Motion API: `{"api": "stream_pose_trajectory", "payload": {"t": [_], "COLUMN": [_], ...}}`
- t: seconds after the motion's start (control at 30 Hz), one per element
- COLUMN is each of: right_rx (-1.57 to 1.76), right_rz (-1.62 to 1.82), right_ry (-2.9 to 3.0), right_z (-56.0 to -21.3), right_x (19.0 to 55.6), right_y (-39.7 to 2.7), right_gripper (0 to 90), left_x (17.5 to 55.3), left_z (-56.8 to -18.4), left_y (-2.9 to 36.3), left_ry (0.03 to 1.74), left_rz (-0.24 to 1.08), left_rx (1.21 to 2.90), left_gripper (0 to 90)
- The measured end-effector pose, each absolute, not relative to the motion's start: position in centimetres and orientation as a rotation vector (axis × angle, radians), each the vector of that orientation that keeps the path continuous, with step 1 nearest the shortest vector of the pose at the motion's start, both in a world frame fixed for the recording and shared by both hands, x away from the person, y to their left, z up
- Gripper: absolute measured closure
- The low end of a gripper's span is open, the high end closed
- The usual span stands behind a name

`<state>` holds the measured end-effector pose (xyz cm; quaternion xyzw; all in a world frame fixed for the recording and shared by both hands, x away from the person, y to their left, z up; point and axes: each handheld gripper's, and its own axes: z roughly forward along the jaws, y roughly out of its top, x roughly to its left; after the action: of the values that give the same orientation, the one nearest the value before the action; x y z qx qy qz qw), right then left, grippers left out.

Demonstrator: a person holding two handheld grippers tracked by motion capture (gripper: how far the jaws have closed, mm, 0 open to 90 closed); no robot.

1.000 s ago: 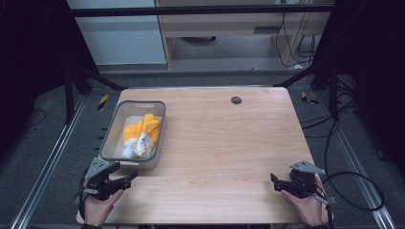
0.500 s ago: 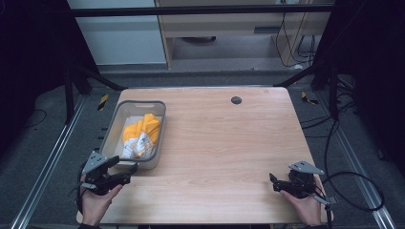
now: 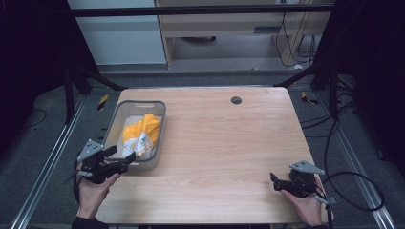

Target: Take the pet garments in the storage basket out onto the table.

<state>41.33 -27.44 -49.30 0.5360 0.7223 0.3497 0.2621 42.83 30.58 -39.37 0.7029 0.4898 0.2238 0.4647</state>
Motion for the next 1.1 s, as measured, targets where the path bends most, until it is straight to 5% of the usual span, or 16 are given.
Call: {"api": "stream_pose_trajectory", "payload": {"t": [1.1], "right_rx": [1.436], "right_rz": [0.945], "right_ry": [1.970], "right_z": [-49.3], "right_x": [41.4], "right_y": [-27.2], "right_gripper": [10.0], "left_x": [48.5], "left_z": [-38.4], "left_y": [29.8], "left_ry": [1.251], "left_rz": [0.548], "left_rx": [1.828], "left_gripper": [16.0]}}
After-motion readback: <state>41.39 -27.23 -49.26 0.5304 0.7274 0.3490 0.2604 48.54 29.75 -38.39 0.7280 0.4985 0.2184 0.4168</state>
